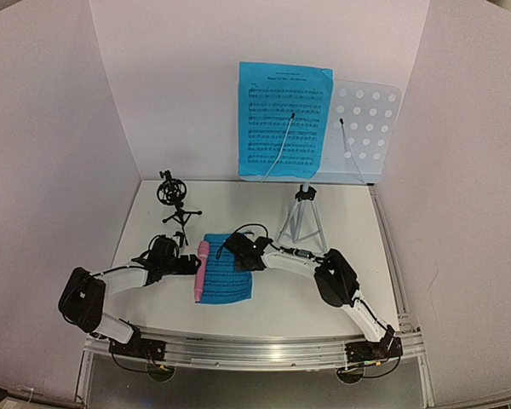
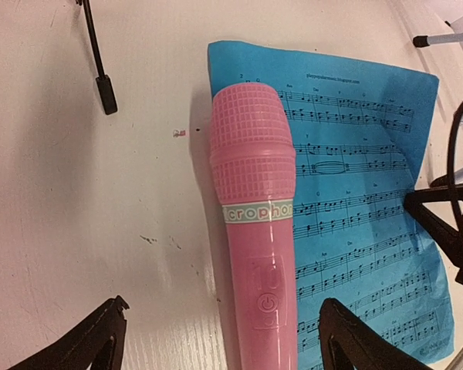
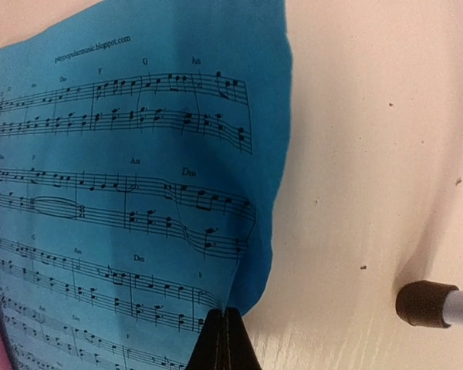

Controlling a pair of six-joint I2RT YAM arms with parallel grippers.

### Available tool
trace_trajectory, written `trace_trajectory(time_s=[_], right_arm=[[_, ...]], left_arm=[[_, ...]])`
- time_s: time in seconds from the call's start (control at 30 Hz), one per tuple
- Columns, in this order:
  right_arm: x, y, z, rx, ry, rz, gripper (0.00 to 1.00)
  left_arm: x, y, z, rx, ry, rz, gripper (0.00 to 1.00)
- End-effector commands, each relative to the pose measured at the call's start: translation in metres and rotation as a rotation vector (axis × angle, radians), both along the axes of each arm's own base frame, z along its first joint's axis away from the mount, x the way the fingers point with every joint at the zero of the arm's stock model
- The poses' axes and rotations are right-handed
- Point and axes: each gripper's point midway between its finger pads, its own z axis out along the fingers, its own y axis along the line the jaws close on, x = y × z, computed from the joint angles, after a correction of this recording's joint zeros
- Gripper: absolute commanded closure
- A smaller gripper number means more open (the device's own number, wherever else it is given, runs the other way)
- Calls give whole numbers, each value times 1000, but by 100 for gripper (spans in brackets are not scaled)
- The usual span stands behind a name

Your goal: Set up the instrument practice props

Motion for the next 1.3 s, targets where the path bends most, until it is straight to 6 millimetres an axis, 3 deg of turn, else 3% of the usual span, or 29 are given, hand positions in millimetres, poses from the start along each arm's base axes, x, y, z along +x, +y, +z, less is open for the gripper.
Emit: trace_trajectory(time_s=[0.0, 0.07, 0.23, 0.63, 0.8, 1.27], right_arm=[[-1, 3, 86, 57, -131, 27, 100], [-5, 1, 95, 47, -150, 35, 100], [-10, -7, 96, 14, -147, 42, 100], [-19, 3, 127, 29, -186, 112, 100], [-28, 7, 147, 45, -216, 144, 100], [-49, 8, 178, 94, -225, 220, 100]], left_arm=[[8, -2, 12, -4, -66, -8, 13], [9, -2, 13, -2, -86, -17, 13], [9, 2, 8, 27, -91, -21, 12], [-10, 12, -30, 42, 9, 12, 13], [-7, 16, -30, 61, -9, 24, 16], [0, 22, -23, 74, -30, 56, 18]])
